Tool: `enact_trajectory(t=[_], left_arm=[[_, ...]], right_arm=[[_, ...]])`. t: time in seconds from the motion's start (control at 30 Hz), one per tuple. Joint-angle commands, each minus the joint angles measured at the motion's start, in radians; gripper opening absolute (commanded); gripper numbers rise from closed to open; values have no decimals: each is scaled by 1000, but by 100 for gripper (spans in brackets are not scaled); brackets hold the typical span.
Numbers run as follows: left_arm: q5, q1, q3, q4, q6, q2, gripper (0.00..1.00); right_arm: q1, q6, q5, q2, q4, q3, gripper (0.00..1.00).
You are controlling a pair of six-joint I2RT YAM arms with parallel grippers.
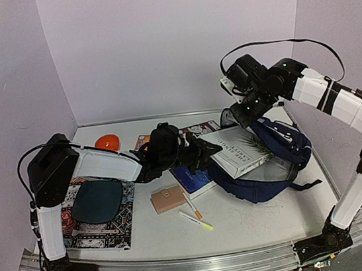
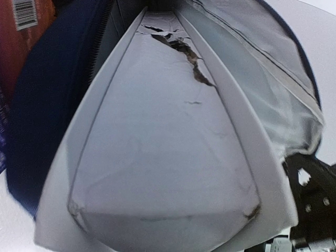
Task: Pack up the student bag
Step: Place the book in the largest pocket of the bag.
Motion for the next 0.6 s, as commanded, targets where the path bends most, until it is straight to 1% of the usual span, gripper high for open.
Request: enact_trajectory(t=[0.0,0.33,0.47,0.57], left_arm=[[-98,-30,159,75,-32,78,32],[-290,-87,396,84,-18,246,34],[-299,-101,506,84,-45,355,36],[-311,-108,561,86,-50,420,37]], right_arm=[[16,33,-37,-61,108,-4,0],[22,75,-86,-112,108,-55,0],[28,81,-110,-112,110,-56,0],[32,82,-125,-108,110,-52,0]])
